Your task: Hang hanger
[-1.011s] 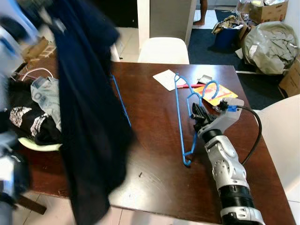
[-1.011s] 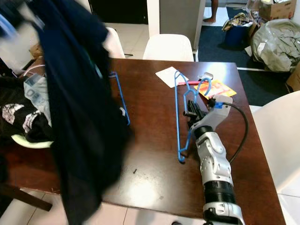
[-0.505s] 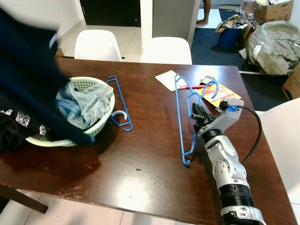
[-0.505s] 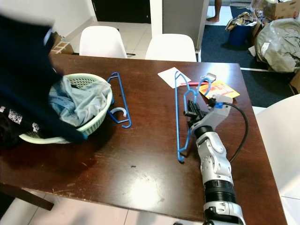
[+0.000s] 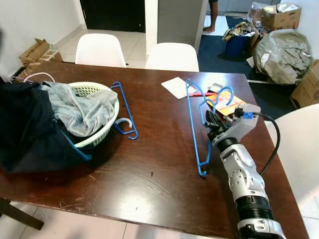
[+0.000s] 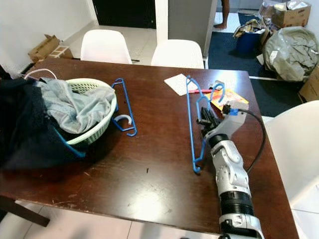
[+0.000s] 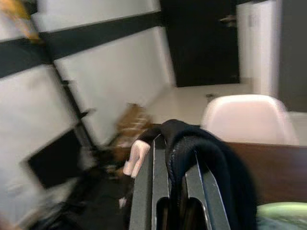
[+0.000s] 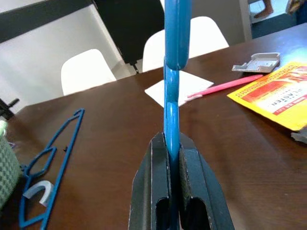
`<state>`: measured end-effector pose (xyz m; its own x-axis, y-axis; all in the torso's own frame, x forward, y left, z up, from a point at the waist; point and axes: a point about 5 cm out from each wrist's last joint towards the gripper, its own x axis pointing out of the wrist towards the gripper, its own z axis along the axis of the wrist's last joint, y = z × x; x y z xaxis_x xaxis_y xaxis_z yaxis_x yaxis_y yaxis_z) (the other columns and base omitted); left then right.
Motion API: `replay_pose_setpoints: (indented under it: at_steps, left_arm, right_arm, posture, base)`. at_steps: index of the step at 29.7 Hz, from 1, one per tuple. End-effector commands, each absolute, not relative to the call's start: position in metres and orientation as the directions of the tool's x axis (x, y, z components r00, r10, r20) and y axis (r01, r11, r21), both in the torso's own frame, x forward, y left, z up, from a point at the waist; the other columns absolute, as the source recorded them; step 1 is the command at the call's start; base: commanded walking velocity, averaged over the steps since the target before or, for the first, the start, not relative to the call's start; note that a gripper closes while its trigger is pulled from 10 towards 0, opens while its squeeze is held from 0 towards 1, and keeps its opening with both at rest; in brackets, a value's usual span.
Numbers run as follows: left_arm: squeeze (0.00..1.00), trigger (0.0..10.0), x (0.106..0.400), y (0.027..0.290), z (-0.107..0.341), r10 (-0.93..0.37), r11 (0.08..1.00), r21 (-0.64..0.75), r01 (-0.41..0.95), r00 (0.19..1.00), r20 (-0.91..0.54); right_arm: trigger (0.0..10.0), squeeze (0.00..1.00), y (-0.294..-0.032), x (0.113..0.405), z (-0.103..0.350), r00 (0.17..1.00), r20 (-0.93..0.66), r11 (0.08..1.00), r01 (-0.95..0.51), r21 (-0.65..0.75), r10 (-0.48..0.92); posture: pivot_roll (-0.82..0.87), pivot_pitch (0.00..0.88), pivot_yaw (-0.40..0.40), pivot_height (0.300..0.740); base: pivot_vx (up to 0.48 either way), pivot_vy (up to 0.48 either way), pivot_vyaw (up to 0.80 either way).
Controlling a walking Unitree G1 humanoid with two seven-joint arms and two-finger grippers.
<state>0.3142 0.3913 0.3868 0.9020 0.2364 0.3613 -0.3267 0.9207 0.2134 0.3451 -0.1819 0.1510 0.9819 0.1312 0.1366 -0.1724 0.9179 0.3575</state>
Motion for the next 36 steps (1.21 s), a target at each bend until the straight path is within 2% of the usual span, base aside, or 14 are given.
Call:
replay_pose_setpoints:
  at_steps: [1, 3, 4, 6, 9, 10, 13, 15, 17, 18, 19, 26, 31, 36]
  left_arm:
    - [0.0, 0.0, 0.328, 0.365, 0.386, 0.087, 0.943, 0.271, -0.196, 0.926, 0.368]
    - [0.0, 0.0, 0.349, 0.324, 0.368, -0.101, 0.944, 0.329, -0.008, 0.944, 0.313]
    - [0.0, 0.0, 0.349, 0.324, 0.368, -0.101, 0.944, 0.329, -0.008, 0.944, 0.313]
    - [0.0, 0.0, 0.358, 0.294, 0.353, -0.223, 0.928, 0.354, 0.116, 0.935, 0.278]
    - [0.0, 0.0, 0.361, 0.278, 0.346, -0.287, 0.916, 0.355, 0.184, 0.921, 0.263]
    - [0.0, 0.0, 0.362, 0.257, 0.335, -0.37, 0.893, 0.356, 0.276, 0.901, 0.229]
    - [0.0, 0.0, 0.362, 0.242, 0.326, -0.428, 0.872, 0.352, 0.341, 0.88, 0.205]
    - [0.0, 0.4, 0.358, 0.206, 0.298, -0.525, 0.825, 0.323, 0.464, 0.84, 0.134]
    - [0.0, 10.0, 0.35, 0.187, 0.27, -0.56, 0.797, 0.314, 0.517, 0.826, 0.061]
    - [0.0, 10.0, 0.348, 0.186, 0.26, -0.552, 0.802, 0.301, 0.516, 0.833, 0.041]
    - [1.0, 10.0, 0.347, 0.187, 0.249, -0.53, 0.812, 0.295, 0.503, 0.848, 0.015]
    - [1.0, 10.0, 0.341, 0.195, 0.235, -0.497, 0.826, 0.289, 0.485, 0.867, -0.035]
    - [1.0, 10.0, 0.325, 0.209, 0.244, -0.447, 0.802, 0.405, 0.44, 0.891, -0.082]
    - [1.0, 10.0, 0.302, 0.193, 0.282, -0.599, 0.764, 0.305, 0.568, 0.8, 0.011]
  right_arm:
    - [10.0, 0.0, -0.181, 0.345, 0.148, 0.983, 0.121, 0.917, -0.173, 0.359, 0.139]
    - [10.0, 0.0, -0.181, 0.345, 0.148, 0.983, 0.119, 0.917, -0.173, 0.358, 0.139]
    - [10.0, 0.0, -0.181, 0.345, 0.148, 0.983, 0.119, 0.917, -0.173, 0.358, 0.139]
    - [10.0, 0.0, -0.181, 0.345, 0.148, 0.983, 0.12, 0.917, -0.173, 0.359, 0.138]
    - [10.0, 0.0, -0.181, 0.344, 0.149, 0.983, 0.12, 0.917, -0.171, 0.361, 0.137]
    - [10.0, 0.0, -0.181, 0.344, 0.148, 0.984, 0.119, 0.916, -0.169, 0.364, 0.135]
    - [10.0, 0.0, -0.182, 0.344, 0.148, 0.984, 0.118, 0.916, -0.168, 0.365, 0.133]
    - [10.0, 0.0, -0.182, 0.343, 0.147, 0.984, 0.114, 0.913, -0.169, 0.372, 0.136]
    - [10.0, 0.0, -0.18, 0.343, 0.147, 0.983, 0.113, 0.91, -0.18, 0.374, 0.148]
    - [10.0, 0.0, -0.179, 0.343, 0.147, 0.982, 0.113, 0.909, -0.186, 0.373, 0.154]
    - [10.0, 0.0, -0.177, 0.343, 0.147, 0.98, 0.113, 0.908, -0.192, 0.372, 0.161]
    - [10.0, 0.0, -0.174, 0.343, 0.146, 0.979, 0.115, 0.906, -0.199, 0.375, 0.168]
    - [10.0, 0.0, -0.171, 0.344, 0.146, 0.979, 0.119, 0.901, -0.202, 0.383, 0.168]
    - [10.0, 0.0, -0.171, 0.344, 0.146, 0.979, 0.122, 0.899, -0.2, 0.388, 0.165]
  posture:
    - [0.07, 0.102, -0.012, 0.74]
    - [0.06, 0.103, -0.011, 0.74]
    - [0.06, 0.103, -0.011, 0.74]
    - [0.06, 0.105, -0.008, 0.74]
    - [0.06, 0.108, -0.006, 0.74]
    - [0.06, 0.111, -0.003, 0.74]
    - [0.06, 0.111, -0.003, 0.74]
    - [0.06, 0.113, 0.001, 0.74]
    - [0.06, 0.116, 0.005, 0.74]
    - [0.07, 0.117, 0.005, 0.74]
    - [0.07, 0.118, 0.006, 0.74]
    - [0.07, 0.116, 0.012, 0.74]
    - [0.08, 0.107, 0.021, 0.74]
    - [0.08, 0.099, 0.028, 0.74]
  base:
    - [0.0, 0.0, 0.0]
    - [0.0, 0.0, 0.0]
    - [0.0, 0.0, 0.0]
    - [0.0, 0.0, 0.0]
    - [0.0, 0.0, 0.0]
    - [0.0, 0.0, 0.0]
    - [0.0, 0.0, 0.0]
    - [0.0, 0.0, 0.0]
    - [0.0, 0.0, 0.0]
    - [0.0, 0.0, 0.0]
    - [0.0, 0.0, 0.0]
    - [0.0, 0.0, 0.0]
    - [0.0, 0.0, 0.0]
    - [0.0, 0.0, 0.0]
